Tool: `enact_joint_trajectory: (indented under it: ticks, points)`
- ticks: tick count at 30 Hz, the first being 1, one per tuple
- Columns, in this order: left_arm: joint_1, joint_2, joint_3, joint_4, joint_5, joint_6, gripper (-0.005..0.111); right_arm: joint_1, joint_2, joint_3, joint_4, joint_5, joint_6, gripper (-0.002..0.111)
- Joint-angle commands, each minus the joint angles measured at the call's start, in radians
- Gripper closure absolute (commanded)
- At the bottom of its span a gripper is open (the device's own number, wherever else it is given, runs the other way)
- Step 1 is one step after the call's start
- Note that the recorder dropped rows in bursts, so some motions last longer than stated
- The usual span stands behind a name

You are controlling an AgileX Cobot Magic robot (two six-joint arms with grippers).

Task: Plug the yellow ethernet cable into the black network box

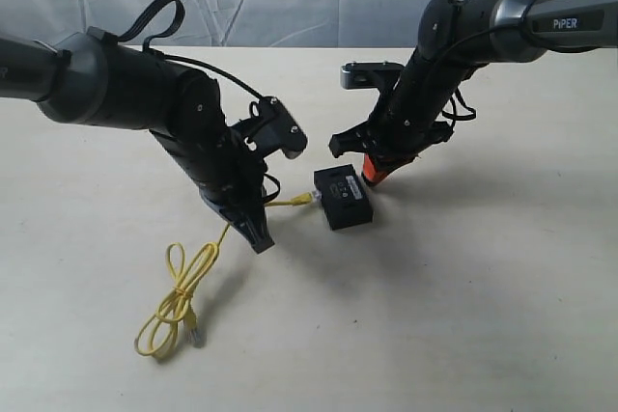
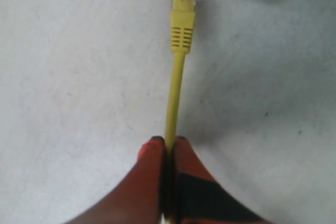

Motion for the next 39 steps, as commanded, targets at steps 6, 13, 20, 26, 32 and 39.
enact_joint_trajectory:
  ticks: [6,13,20,26,32,39]
  points:
    - [-0.002,-0.015,-0.001,0.000,0.010,-0.004,0.107,-0.002,-0.011,-0.002,-0.008,-0.009,0.001,0.109]
    - [-0.002,-0.015,-0.001,0.000,0.054,-0.004,0.107,-0.002,-0.011,-0.002,-0.007,-0.009,0.001,0.109]
    - [-0.002,-0.015,-0.001,-0.006,0.054,-0.002,0.107,-0.002,-0.011,-0.002,-0.007,-0.009,0.001,0.109]
    - [-0.002,-0.015,-0.001,-0.026,0.050,0.000,0.107,-0.002,-0.011,-0.002,-0.007,-0.009,0.001,0.109]
    - [-0.002,-0.015,-0.001,-0.026,0.045,0.000,0.107,-0.002,-0.011,-0.002,-0.007,-0.009,0.001,0.109]
    - [-0.002,-0.015,-0.001,-0.050,0.016,0.000,0.107,-0.002,-0.011,-0.002,-0.007,-0.009,0.001,0.109]
